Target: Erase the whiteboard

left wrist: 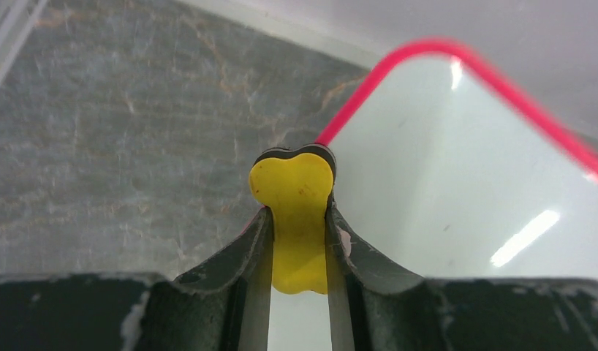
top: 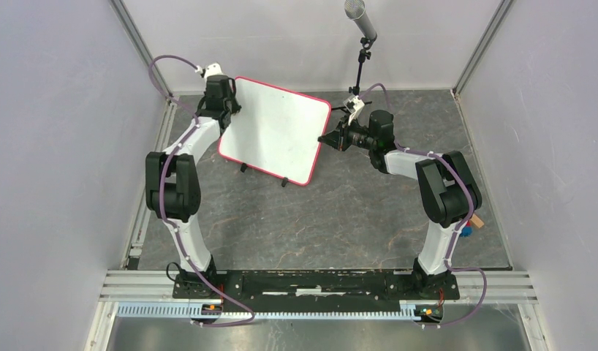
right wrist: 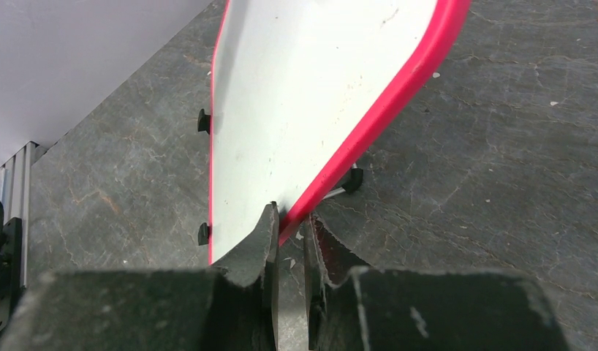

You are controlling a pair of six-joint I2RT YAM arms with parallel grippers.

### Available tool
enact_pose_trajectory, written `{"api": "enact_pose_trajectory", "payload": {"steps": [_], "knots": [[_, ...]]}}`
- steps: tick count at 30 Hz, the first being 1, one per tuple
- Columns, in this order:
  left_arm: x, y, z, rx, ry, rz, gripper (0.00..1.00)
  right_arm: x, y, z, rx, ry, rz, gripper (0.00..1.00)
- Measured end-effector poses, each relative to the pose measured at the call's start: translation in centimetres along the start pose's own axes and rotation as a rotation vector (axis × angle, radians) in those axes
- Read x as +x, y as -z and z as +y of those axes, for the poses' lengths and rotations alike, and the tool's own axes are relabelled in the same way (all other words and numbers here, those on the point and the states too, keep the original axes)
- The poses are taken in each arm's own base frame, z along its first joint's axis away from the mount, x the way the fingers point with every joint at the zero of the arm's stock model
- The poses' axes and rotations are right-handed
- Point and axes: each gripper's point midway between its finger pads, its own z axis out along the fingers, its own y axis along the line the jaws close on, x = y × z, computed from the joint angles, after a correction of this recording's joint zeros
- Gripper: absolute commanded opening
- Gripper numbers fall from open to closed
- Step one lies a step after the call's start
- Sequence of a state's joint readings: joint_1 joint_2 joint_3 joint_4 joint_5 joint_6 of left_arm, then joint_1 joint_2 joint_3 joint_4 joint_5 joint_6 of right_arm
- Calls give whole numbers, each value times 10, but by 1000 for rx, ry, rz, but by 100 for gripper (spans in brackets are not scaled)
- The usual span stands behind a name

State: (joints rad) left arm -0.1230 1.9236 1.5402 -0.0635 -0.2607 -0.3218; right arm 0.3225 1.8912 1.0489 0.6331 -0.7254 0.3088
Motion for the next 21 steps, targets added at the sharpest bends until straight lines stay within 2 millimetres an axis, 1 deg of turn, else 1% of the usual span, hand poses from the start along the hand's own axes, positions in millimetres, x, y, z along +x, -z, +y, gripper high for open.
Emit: {"api": "enact_pose_trajectory", "payload": {"steps": [2,4,8,14,18,19,21], "knots": [[20,0,4,-20,11,27,29,0,0,1,-4,-1,2,0],[32,5,8,-36,35,32,29,-1,0,2,-8,2,-1,0],[55,22,21,-59,83,53,28,0,0,2,-8,-1,3,0],[103,43,42,-92,143,105,27,0,0,2,-8,-1,4,0],[134,58,51,-99,161,140,27,0,0,1,-7,0,4,0],[139,60,51,-101,157,144,28,0,0,1,-7,0,4,0],[141,62,47,-108,143,135,29,0,0,1,-7,0,4,0]]}}
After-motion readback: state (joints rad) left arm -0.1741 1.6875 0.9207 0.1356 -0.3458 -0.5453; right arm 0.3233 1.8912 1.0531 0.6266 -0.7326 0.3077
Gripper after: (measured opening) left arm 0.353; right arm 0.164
